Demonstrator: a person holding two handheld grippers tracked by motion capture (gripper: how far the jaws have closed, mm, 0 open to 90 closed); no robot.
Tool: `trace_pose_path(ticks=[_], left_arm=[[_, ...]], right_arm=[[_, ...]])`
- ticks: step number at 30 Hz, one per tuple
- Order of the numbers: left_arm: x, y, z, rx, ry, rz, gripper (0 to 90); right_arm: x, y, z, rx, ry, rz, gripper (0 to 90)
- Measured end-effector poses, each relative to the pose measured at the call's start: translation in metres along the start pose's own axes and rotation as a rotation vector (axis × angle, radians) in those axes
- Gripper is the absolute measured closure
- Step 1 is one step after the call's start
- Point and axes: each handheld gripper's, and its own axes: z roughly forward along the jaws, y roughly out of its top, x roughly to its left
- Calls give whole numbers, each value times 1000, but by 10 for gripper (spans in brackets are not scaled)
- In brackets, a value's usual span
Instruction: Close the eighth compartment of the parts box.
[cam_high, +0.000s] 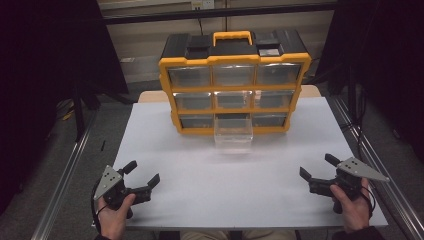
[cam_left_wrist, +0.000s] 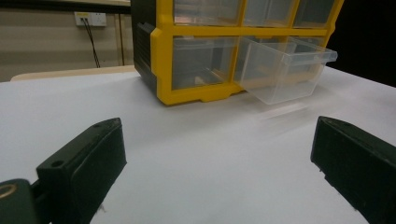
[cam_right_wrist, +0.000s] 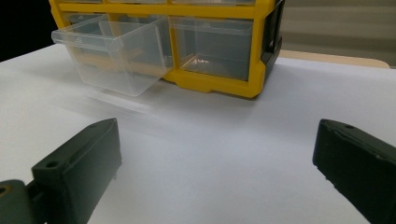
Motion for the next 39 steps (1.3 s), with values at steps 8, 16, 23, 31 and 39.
trace_pose_path(ticks=[8, 16, 23, 31, 39], left_arm=[[-1, 0, 1, 10, -1, 7, 33], [0, 2, 3, 21, 0, 8, 33], [0, 1, 5, 28, -4, 8, 33], [0, 1, 5, 16, -6, -3, 33], [0, 3, 10, 24, -21, 19, 33]], right_arm=[[2, -1, 1, 9, 23, -1, 8], [8, -1, 2, 15, 56, -4, 8], [18, 1, 4, 7, 103, -3, 13], [30, 5, 11, 7, 152, -29, 4], [42, 8, 18, 11, 202, -55, 4]])
